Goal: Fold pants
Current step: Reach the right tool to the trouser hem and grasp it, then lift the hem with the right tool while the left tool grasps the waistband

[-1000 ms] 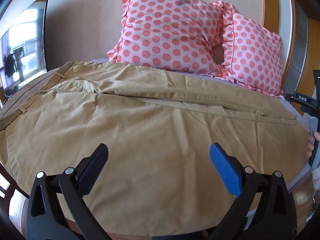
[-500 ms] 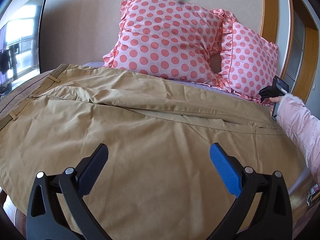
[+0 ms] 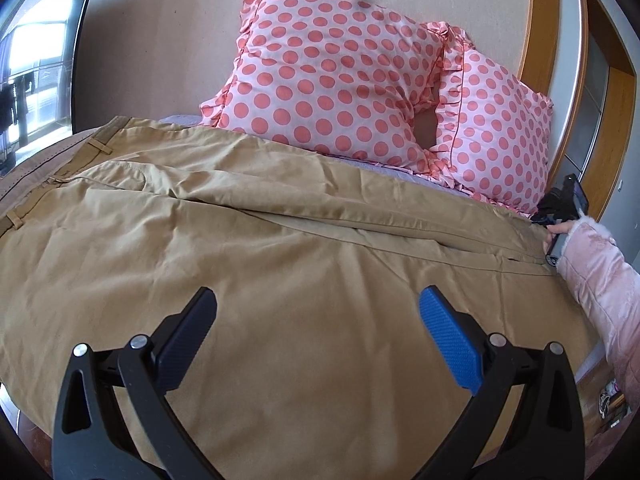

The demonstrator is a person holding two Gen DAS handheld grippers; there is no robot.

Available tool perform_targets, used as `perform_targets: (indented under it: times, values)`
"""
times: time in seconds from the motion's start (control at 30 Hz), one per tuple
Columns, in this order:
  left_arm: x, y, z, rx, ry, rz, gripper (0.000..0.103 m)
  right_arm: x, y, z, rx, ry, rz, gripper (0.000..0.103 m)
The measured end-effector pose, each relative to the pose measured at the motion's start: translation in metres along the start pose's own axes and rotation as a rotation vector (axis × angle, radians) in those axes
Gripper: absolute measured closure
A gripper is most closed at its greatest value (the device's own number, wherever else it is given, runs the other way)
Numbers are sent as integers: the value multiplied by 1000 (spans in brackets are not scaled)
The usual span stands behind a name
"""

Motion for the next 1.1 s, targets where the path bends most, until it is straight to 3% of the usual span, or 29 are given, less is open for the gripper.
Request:
perform_targets:
  times: [0.17,0.23,0.27,0.33,0.43,0.47,0.5,0.53,0.57,0.63,0.73,0.77,0.8,0.83,0.9,0.97,1.03,1.1]
  values:
    - [-11,-9,4,8,-23,-46,2,-110,29,-34,59,-300,-100,101]
    - [-10,-16,8,-8,-25,-54,2,-145,57,-55,52,-320,-117,101]
    - [-9,-20,10,-18,-26,-57,2,-151,48,-64,55,-308,-106,101]
    - [-7,-29,14,-43,-21,-63,2,-159,74,-77,67,-276,-47,100]
    - [-3,-41,22,-92,-8,-58,2,-155,83,-96,144,-277,68,95]
    - [-2,-44,26,-111,-9,-47,2,-153,86,-99,169,-274,91,84]
    - [0,-46,30,-131,-10,-33,2,-150,87,-100,191,-271,107,62]
    - [1,-47,35,-150,-10,-18,2,-149,87,-101,207,-274,115,53]
    - [2,-47,41,-170,-11,-5,2,-151,94,-107,212,-273,117,46]
    - [2,-48,51,-202,-8,6,2,-149,93,-104,206,-271,111,47]
    - [4,-50,64,-246,39,15,2,-144,89,-101,225,-276,88,47]
    - [5,-54,67,-257,58,19,2,-142,87,-100,233,-294,80,54]
    - [7,-58,70,-263,63,23,2,-138,86,-100,247,-321,78,81]
    - [9,-63,73,-263,56,23,2,-131,86,-100,259,-352,95,98]
    - [14,-78,80,-249,19,19,2,-126,85,-103,286,-433,97,101]
    - [24,-94,89,-243,-5,29,2,-146,76,-109,278,-520,-1,101]
    - [40,-110,102,-274,-12,64,2,-164,69,-115,253,-530,-70,101]
    - [62,-125,117,-331,-14,106,2,-171,67,-118,239,-527,-81,101]
Point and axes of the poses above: each gripper's, at about its wrist camera, not at the fingertips, and x roughly the way its jaws point, z to its left, y to its underside, the point moved 4 cm from there along x, roughly the way its jaws point
